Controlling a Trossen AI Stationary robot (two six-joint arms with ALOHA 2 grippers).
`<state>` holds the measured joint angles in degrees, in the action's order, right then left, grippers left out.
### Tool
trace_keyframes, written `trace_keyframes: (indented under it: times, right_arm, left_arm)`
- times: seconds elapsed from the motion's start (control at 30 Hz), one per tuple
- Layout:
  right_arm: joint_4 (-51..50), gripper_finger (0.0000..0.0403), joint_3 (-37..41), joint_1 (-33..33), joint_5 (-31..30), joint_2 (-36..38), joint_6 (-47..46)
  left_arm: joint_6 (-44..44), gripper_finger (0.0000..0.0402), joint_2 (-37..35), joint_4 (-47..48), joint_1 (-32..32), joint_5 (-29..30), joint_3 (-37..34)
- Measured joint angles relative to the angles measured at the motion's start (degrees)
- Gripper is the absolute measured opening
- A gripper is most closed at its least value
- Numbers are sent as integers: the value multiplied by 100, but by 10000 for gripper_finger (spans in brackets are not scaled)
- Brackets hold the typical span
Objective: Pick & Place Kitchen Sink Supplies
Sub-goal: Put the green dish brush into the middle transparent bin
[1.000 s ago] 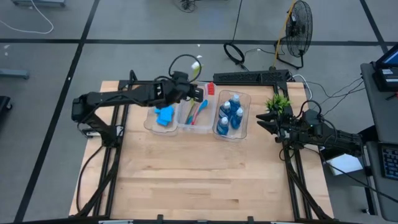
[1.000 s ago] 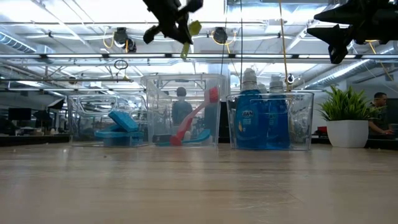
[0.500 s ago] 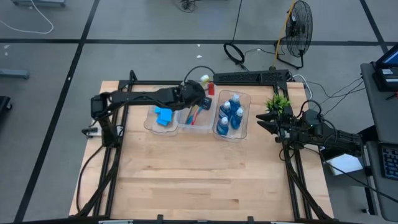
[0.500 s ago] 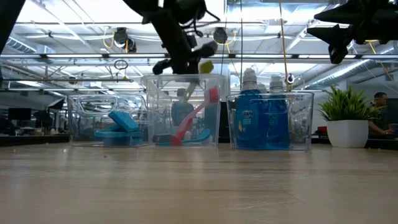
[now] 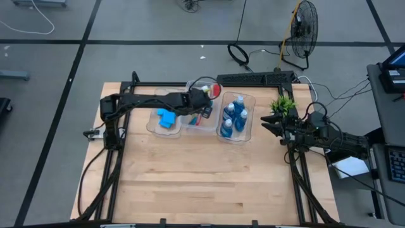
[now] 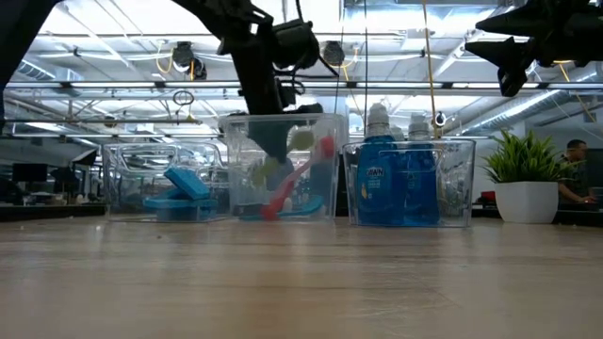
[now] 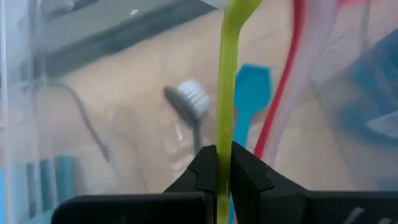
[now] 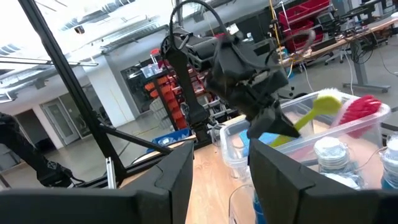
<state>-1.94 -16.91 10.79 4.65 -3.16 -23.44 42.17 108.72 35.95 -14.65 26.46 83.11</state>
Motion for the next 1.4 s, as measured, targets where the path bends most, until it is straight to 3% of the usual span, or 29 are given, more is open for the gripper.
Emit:
trace_keyframes:
  times: [0.47, 0.67, 1.13, 1.4]
  right_arm:
    - [-1, 141, -2, 0, -7, 0, 9]
    - [-1, 141, 0, 0, -10, 0, 9]
    - [-1, 141, 0, 0, -8, 0, 7]
    - [1, 141, 0, 0, -10, 0, 9]
  left_arm:
    - [361, 19, 49, -135, 54, -92, -332]
    - [598, 46, 72, -139, 52, -188, -481]
    - [604, 55, 79, -247, 52, -395, -477]
    - [416, 56, -350, -197, 48, -357, -405]
